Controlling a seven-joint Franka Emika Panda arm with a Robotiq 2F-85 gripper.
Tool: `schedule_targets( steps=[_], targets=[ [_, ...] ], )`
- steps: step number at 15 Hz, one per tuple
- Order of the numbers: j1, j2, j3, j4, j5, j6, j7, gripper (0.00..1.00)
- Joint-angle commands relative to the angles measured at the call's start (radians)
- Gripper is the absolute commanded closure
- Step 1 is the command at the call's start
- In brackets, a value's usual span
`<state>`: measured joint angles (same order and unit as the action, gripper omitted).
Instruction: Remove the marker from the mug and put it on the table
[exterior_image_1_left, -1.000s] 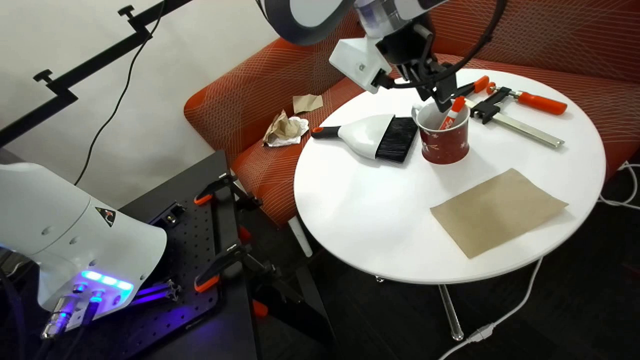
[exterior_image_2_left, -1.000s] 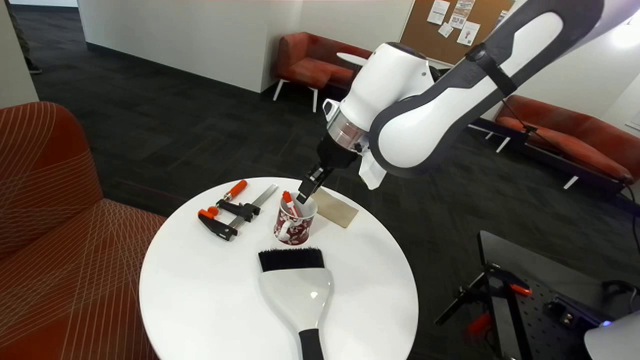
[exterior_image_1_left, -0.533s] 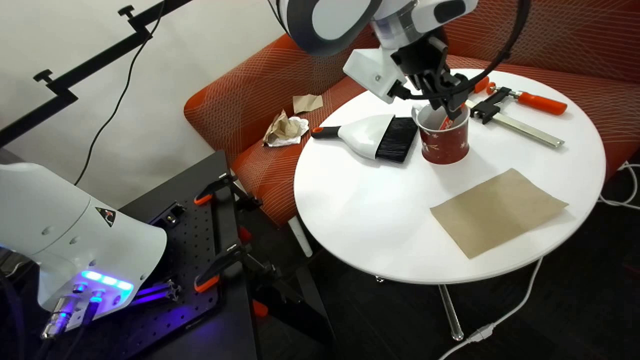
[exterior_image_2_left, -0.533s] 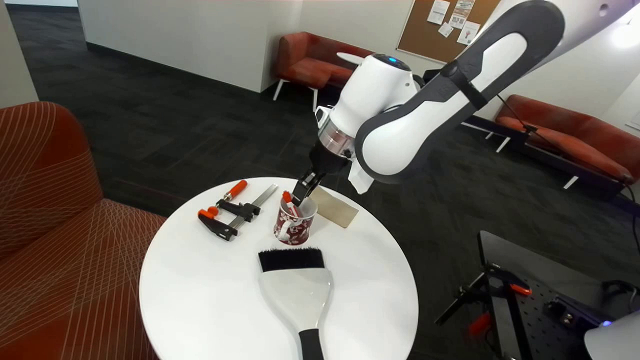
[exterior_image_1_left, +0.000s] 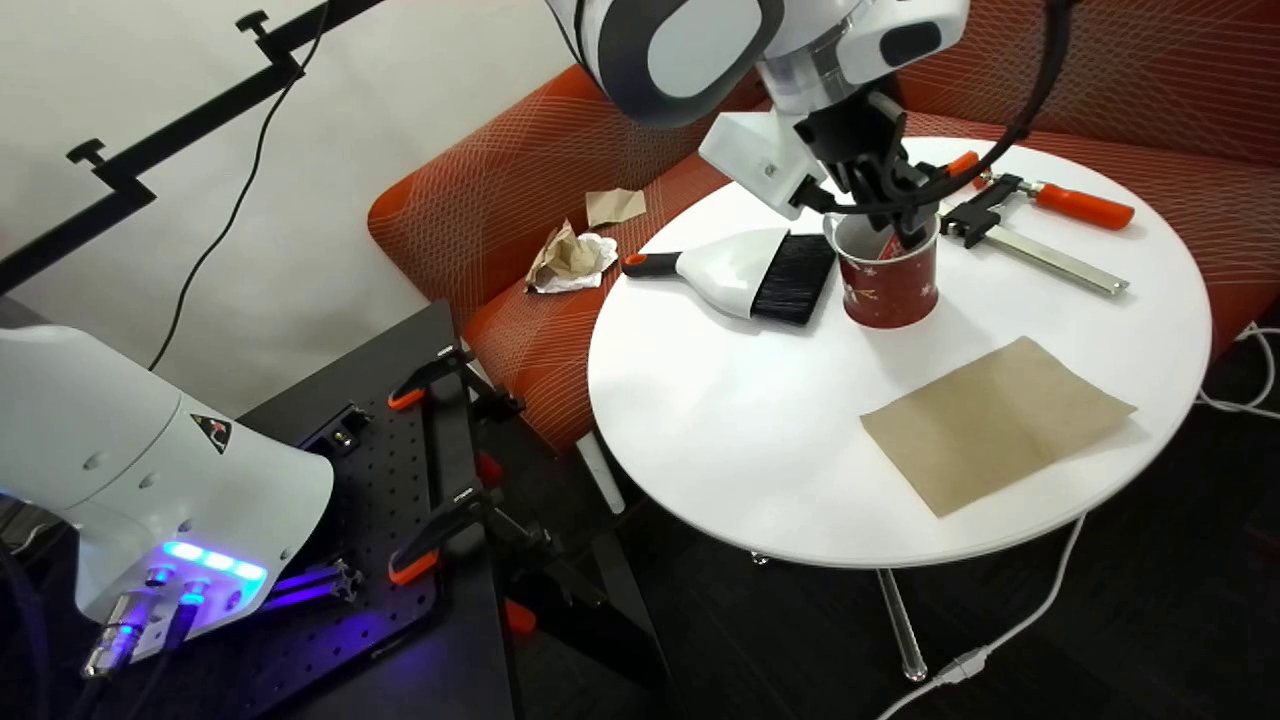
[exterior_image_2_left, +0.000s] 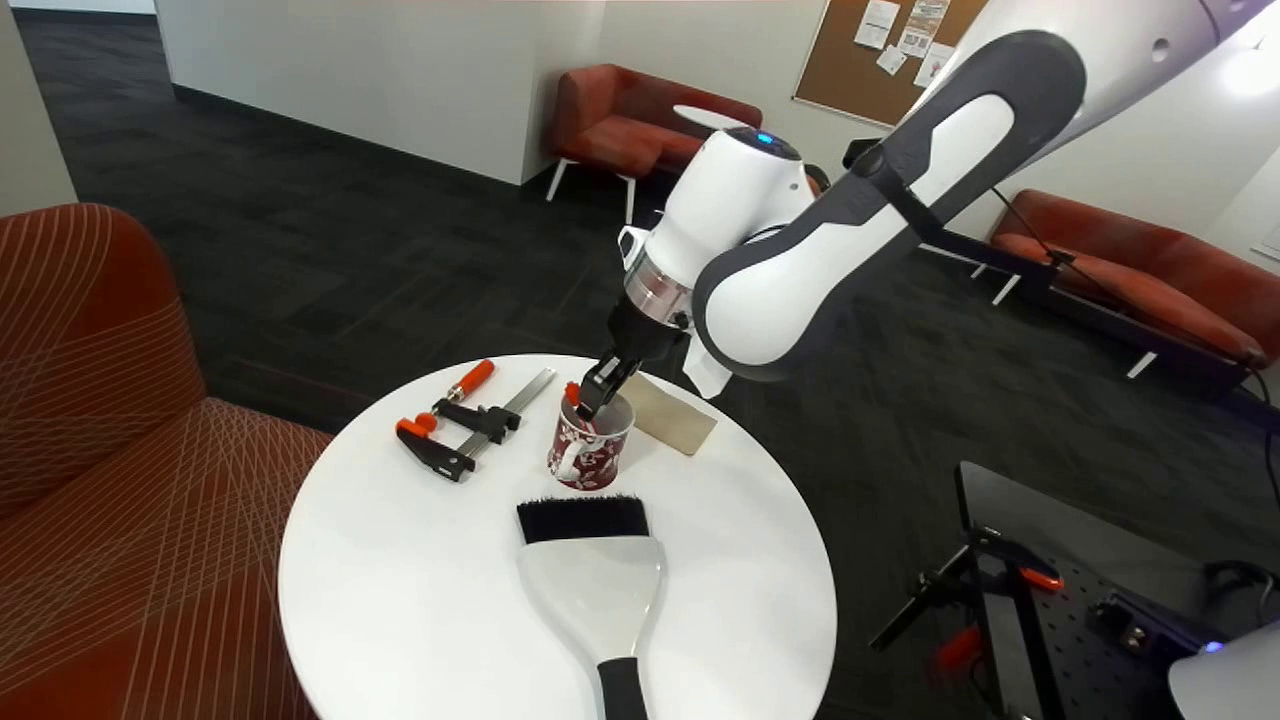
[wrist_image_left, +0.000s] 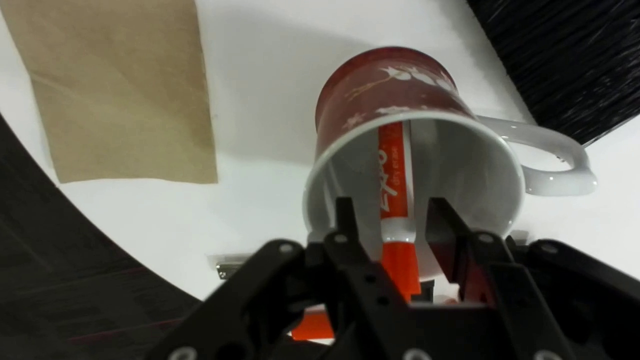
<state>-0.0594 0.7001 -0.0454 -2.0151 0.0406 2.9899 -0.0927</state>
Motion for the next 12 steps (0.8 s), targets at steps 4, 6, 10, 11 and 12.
schedule_targets(
  steps=[4,6,10,11,12],
  targets=[
    [-0.002,0.041,0.007,0.057,-0.021,-0.041,0.017,0.59],
    [-0.002,0.051,0.007,0.067,-0.021,-0.04,0.018,0.7],
    [0.005,0.053,0.001,0.068,-0.023,-0.039,0.022,0.99],
    [0.015,0.039,-0.009,0.056,-0.024,-0.041,0.03,0.95],
    [0.023,0.025,-0.015,0.043,-0.023,-0.041,0.036,0.95]
  ],
)
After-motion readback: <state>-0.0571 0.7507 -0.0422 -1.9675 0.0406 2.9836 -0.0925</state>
